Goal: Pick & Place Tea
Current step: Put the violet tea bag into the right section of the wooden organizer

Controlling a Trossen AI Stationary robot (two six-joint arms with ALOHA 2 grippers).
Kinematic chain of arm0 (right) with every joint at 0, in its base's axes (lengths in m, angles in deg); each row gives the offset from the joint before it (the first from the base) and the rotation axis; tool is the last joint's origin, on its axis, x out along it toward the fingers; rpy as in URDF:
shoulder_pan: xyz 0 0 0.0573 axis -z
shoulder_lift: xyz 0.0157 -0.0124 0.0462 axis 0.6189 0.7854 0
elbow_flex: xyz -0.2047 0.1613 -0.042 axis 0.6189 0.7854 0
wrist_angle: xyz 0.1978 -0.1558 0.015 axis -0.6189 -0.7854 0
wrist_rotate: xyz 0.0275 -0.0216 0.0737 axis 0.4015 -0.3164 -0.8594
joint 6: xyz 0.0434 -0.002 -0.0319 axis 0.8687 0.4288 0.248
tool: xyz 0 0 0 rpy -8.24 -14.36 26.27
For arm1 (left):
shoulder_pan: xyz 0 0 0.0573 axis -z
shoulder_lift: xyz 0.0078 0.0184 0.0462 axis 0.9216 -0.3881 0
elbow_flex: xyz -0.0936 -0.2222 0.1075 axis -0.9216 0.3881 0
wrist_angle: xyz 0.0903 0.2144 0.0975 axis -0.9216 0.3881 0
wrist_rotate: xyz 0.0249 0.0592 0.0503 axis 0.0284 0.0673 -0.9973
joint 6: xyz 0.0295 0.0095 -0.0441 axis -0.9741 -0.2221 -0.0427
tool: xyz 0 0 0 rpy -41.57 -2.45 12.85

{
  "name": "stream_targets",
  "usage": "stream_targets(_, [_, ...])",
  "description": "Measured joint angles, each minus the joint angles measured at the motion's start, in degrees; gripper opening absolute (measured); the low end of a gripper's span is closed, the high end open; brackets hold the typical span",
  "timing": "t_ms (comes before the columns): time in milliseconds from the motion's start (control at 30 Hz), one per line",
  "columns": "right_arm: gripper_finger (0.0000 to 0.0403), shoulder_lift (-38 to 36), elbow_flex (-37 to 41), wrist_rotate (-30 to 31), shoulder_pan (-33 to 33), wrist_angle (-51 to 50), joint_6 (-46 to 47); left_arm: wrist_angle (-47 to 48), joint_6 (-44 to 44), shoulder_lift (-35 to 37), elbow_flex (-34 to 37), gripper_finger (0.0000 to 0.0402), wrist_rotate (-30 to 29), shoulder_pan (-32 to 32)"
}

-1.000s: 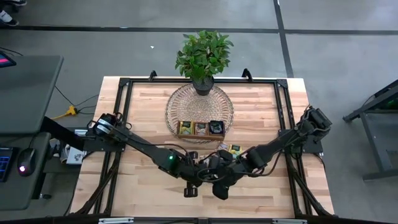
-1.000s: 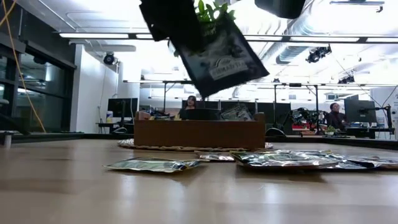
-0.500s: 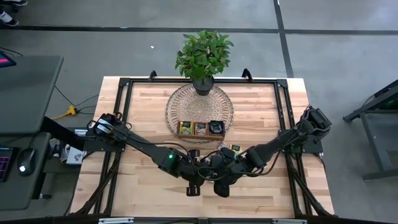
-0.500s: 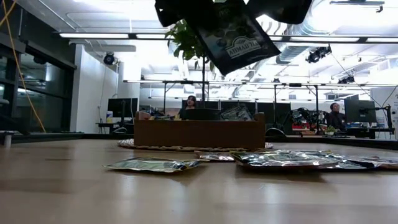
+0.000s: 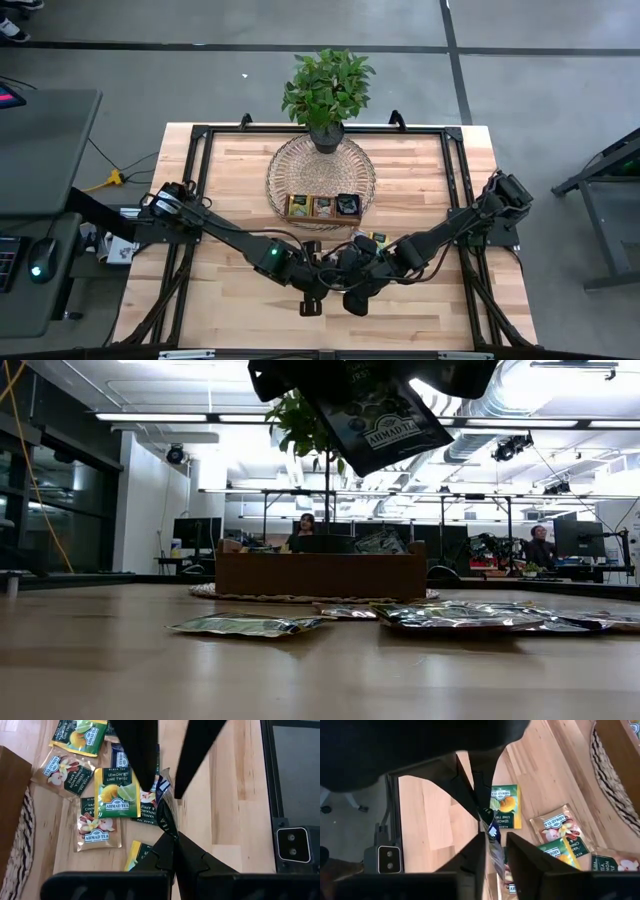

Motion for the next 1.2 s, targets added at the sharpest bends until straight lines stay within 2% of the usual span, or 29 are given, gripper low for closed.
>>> stream_targets(133, [0.0016, 0.02, 0.00, -0.40, 0.00, 0.53, 0.00, -0.40, 0.00, 0.00, 0.00, 0.0000, 0.00, 0.00])
stream_targets(200, [0.0005, 0.07, 0.04, -0.40, 0.02, 1.13, -0.04, -0.39, 0.00, 0.04, 0.00, 0.0000, -0.02, 0.00])
stream_targets(667, [0.0001, 0.17, 0.11, 0.92, 0.09, 3.07, -1.15, 1.48, -0.17, 0.22, -0.15, 0.0009, -0.99, 0.02])
stream_targets(800, [0.0001, 0.17, 0.07, 1.31, 0.17, 3.99, -1.25, 0.87, -1.73, 0.17, -0.20, 0.0052, -1.40, -0.09])
stream_targets(1000, [0.0000, 0.17, 0.04, 1.90, 0.15, 3.61, -1.05, 1.49, -0.95, 0.15, -0.20, 0.0159, -2.04, -0.09])
stream_targets(1100, [0.0000, 0.17, 0.04, 3.34, 0.15, 2.38, -0.85, 4.49, 1.21, 0.15, -0.22, 0.0203, -4.33, -0.24])
stream_targets(1200, [0.0000, 0.17, 0.04, 4.75, 0.15, 0.52, 0.33, 9.65, 3.54, 0.15, -0.22, 0.0229, -6.51, -0.42])
